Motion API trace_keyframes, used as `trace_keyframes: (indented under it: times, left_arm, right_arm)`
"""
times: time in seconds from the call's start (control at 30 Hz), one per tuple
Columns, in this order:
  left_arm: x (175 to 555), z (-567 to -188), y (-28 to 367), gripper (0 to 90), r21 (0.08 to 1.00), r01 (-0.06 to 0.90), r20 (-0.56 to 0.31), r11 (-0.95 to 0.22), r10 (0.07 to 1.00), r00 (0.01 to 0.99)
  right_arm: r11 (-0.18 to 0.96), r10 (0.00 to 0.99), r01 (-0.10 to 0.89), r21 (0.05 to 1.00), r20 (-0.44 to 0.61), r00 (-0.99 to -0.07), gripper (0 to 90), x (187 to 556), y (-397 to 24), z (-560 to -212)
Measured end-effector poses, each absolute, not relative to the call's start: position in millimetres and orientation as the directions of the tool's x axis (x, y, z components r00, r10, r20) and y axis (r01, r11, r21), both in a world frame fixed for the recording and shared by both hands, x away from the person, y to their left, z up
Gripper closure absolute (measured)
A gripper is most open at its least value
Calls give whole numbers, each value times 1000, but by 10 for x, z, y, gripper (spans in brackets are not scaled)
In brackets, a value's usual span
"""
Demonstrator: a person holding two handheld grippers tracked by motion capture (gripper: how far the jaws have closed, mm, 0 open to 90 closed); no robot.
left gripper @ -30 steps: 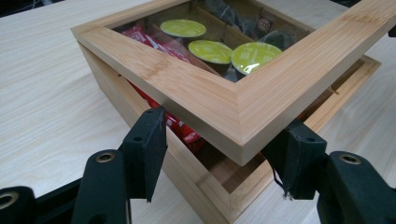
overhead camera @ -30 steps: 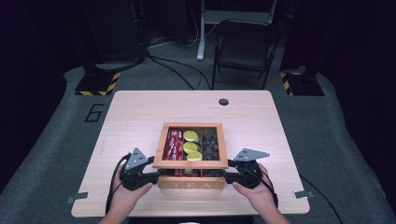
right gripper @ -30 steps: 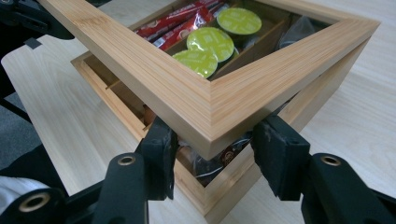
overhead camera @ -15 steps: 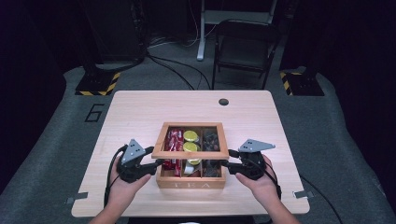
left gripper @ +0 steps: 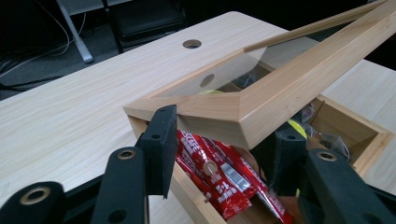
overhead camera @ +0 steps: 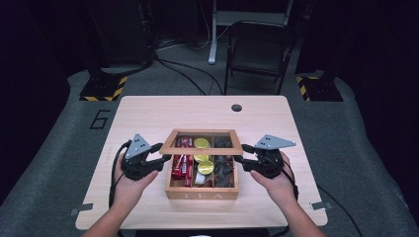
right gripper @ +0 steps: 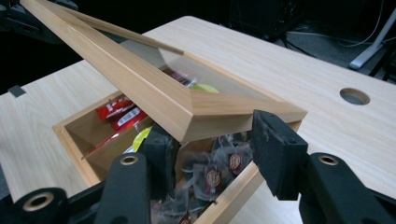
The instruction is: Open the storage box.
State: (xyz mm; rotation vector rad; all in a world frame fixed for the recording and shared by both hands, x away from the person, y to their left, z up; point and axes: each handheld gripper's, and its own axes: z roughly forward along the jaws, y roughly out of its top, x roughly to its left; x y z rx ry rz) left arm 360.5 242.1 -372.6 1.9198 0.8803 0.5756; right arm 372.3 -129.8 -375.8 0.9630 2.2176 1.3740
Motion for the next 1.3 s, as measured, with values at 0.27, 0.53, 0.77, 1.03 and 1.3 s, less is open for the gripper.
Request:
trace_keyframes:
  times: [0.27, 0.53, 0.77, 1.03, 1.3]
  left_arm:
    - [3714, -3619, 2429, 561, 887, 337, 38, -315, 778, 627]
    - [3812, -3535, 2426, 564, 891, 341, 27, -300, 784, 620]
    - [3878, -3486, 2417, 570, 889, 341, 34, -307, 785, 619]
    - [3980, -3432, 2397, 571, 903, 332, 22, -272, 802, 597]
    - [4070, -3382, 2395, 571, 906, 337, 7, -256, 807, 591]
  right_arm:
    - [344, 716, 326, 881, -22, -697, 514, 3843, -1269, -3724]
    - [335, 739, 339, 879, -22, -673, 557, 4057, -1235, -3745]
    - [320, 748, 365, 874, 4, -664, 581, 4241, -1234, -3792]
    - [337, 743, 336, 879, -29, -668, 575, 4397, -1221, -3848]
    - [329, 746, 368, 870, -1, -666, 570, 4574, -1228, -3939]
